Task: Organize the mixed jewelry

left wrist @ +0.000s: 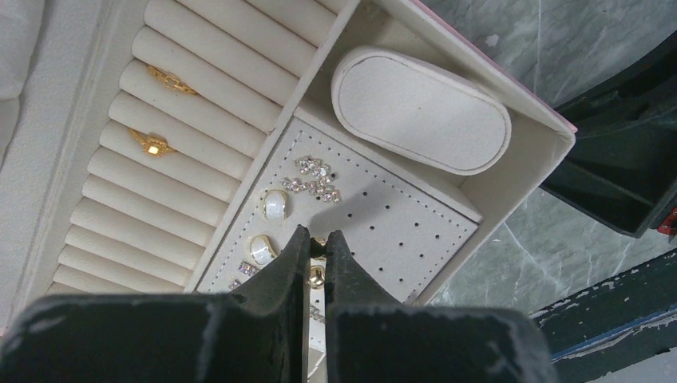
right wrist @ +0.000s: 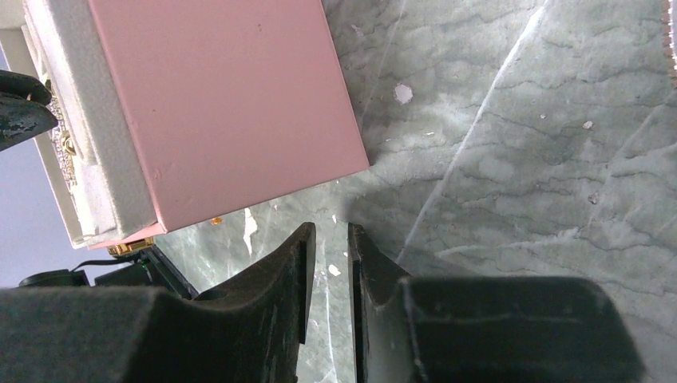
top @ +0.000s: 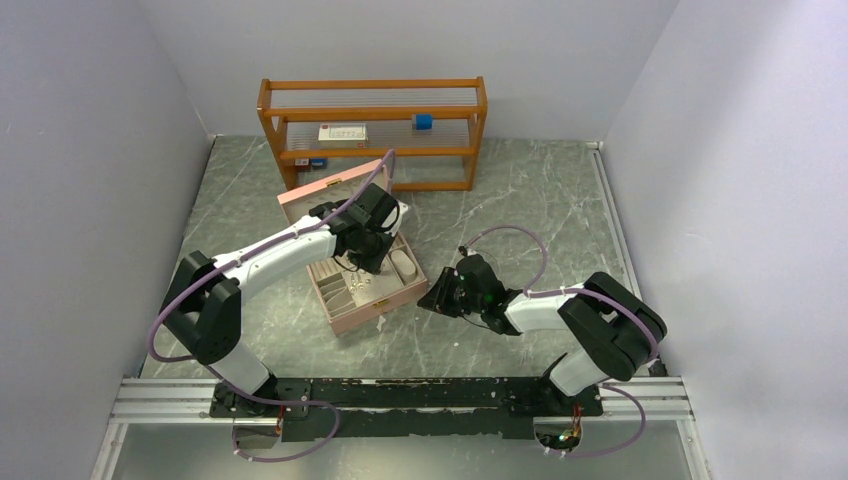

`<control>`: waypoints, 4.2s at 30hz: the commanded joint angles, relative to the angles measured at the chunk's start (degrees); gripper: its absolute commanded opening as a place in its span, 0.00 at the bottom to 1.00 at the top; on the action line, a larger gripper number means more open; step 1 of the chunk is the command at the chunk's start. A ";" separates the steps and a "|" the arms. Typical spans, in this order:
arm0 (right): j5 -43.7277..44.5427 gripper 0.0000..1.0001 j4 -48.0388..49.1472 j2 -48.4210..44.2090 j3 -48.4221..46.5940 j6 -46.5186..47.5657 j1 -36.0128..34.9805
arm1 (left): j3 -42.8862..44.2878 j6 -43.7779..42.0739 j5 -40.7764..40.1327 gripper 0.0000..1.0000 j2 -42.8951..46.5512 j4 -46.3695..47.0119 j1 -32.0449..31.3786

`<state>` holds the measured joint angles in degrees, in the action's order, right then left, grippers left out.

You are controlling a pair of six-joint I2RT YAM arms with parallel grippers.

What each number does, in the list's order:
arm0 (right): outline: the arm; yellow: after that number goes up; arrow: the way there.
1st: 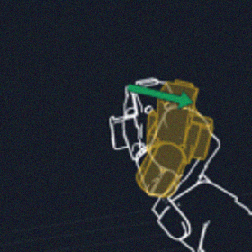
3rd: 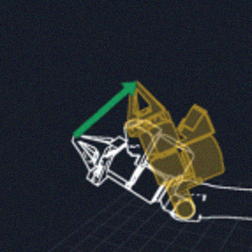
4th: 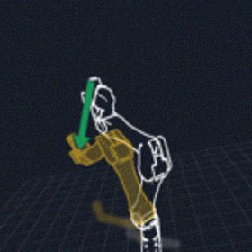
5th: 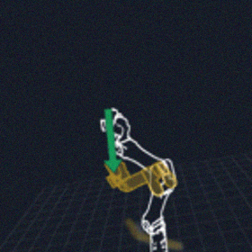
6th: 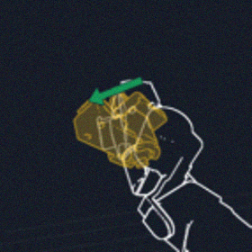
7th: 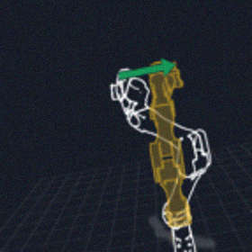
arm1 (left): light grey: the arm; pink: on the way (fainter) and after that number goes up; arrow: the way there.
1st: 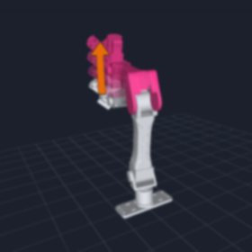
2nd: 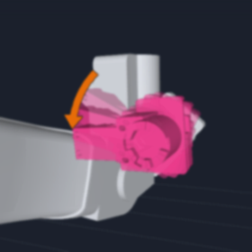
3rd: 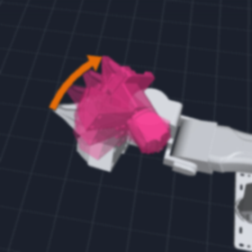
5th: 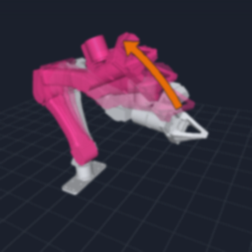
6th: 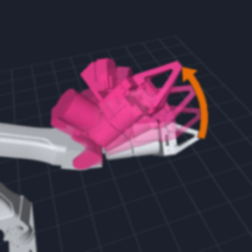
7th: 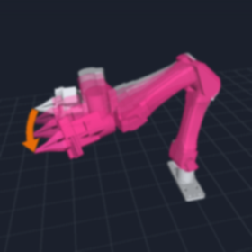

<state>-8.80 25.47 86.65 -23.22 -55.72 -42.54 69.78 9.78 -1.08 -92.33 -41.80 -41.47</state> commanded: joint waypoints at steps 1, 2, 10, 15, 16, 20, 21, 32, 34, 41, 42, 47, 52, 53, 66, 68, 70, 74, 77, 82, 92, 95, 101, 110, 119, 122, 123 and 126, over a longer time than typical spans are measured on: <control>0.94 0.26 -0.16 1.23 0.20 0.30 -0.45 | -0.03 -0.83 0.55 0.05 0.78 -0.02 -0.53; 0.85 0.26 -0.23 1.24 0.12 0.27 -0.46 | 0.22 -0.84 0.55 0.05 0.61 -0.25 -0.51; 0.89 0.26 -0.16 1.25 0.20 0.29 -0.44 | -0.31 -0.36 3.25 0.05 0.53 1.24 -0.53; 0.98 0.26 -0.34 1.28 0.20 0.19 -0.43 | -0.43 -0.14 2.64 0.05 0.23 1.20 -0.62; 0.98 0.26 -0.32 1.28 0.20 0.22 -0.45 | -0.44 -0.18 2.16 0.05 0.23 1.08 -0.60; 0.98 0.26 -0.25 1.33 0.20 0.10 -0.44 | -0.43 -0.18 -0.21 0.05 0.44 0.21 -0.62; 0.98 0.26 -0.25 1.30 0.20 0.10 -0.48 | -0.37 -0.20 -1.50 0.05 0.59 0.03 -0.58; 1.11 0.26 -0.33 1.07 0.33 0.10 -0.43 | -1.05 0.63 0.54 0.05 1.04 1.89 -0.62; 1.15 0.26 -0.26 1.06 0.37 0.09 -0.44 | -1.25 0.52 0.55 0.05 0.86 1.81 -0.58; 1.06 0.26 -0.25 1.24 0.28 0.05 -0.43 | -1.94 0.35 1.50 0.05 1.16 2.18 -0.58; 1.06 0.26 -0.32 1.25 0.28 0.03 -0.44 | -1.94 0.33 1.85 0.05 1.31 2.31 -0.61; 1.06 0.26 -0.34 1.26 0.24 0.03 -0.44 | -1.78 0.42 2.06 0.06 1.46 2.43 -0.69; 1.15 0.26 -0.42 1.32 0.20 0.01 -0.45 | -1.67 0.94 2.39 0.15 1.19 1.54 -0.65; 1.15 0.26 -0.43 1.37 0.13 0.00 -0.45 | -1.59 0.83 3.07 0.18 1.19 1.40 -0.68; 1.41 0.26 -0.47 0.98 0.39 -0.13 -0.49 | -1.17 0.92 5.68 0.31 0.90 2.03 -0.69; 1.41 0.26 -0.60 1.05 0.29 -0.03 -0.43 | -1.14 0.81 5.69 0.31 1.01 2.19 -0.70; 1.41 0.25 -0.55 1.06 0.36 -0.08 -0.44 | -1.31 0.81 5.89 0.32 1.25 2.34 -0.65; 1.50 0.25 -0.51 0.76 0.52 -0.19 -0.48 | -1.54 0.63 6.67 0.33 2.00 2.38 -0.63; 1.59 0.25 -0.51 0.63 0.61 -0.16 -0.46 | -1.57 0.29 7.62 0.33 2.65 2.53 -0.63; 2.10 0.25 -0.89 -0.78 0.89 -0.21 -0.44 | -1.09 0.80 8.05 0.34 3.28 2.77 -0.64; 4.58 0.25 -5.60 -8.81 0.19 0.45 -0.47 | -0.72 3.45 4.65 0.50 6.61 3.74 -0.62; 6.31 0.26 -7.49 -11.27 0.04 0.97 -0.36 | -2.67 4.82 5.63 0.50 7.89 5.87 -0.65; 5.55 0.26 -6.77 -11.30 1.68 -0.20 -0.43 | -5.11 5.78 8.45 0.35 5.85 8.04 -0.61; 5.13 0.26 -5.37 -10.45 3.30 -0.74 -0.48 | -5.77 5.61 7.96 0.32 3.46 9.31 -0.58; 4.58 0.26 -4.36 -8.79 3.33 -0.99 -0.44 | -5.52 4.69 5.89 0.30 2.79 7.70 -0.57; 4.85 0.26 -5.51 -9.16 2.58 -0.60 -0.49 | -4.76 4.27 7.02 0.31 3.78 7.44 -0.61; 4.95 0.26 -6.28 -9.64 2.15 -0.40 -0.44 | -4.49 3.95 7.70 0.32 4.32 7.69 -0.55; 6.39 0.26 -11.86 -12.72 -0.68 0.06 -0.37 | -4.63 2.84 12.16 0.36 7.24 10.04 -0.71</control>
<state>-4.67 18.46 77.28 -20.60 -56.47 -42.61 64.07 14.44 6.35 -89.17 -34.37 -41.74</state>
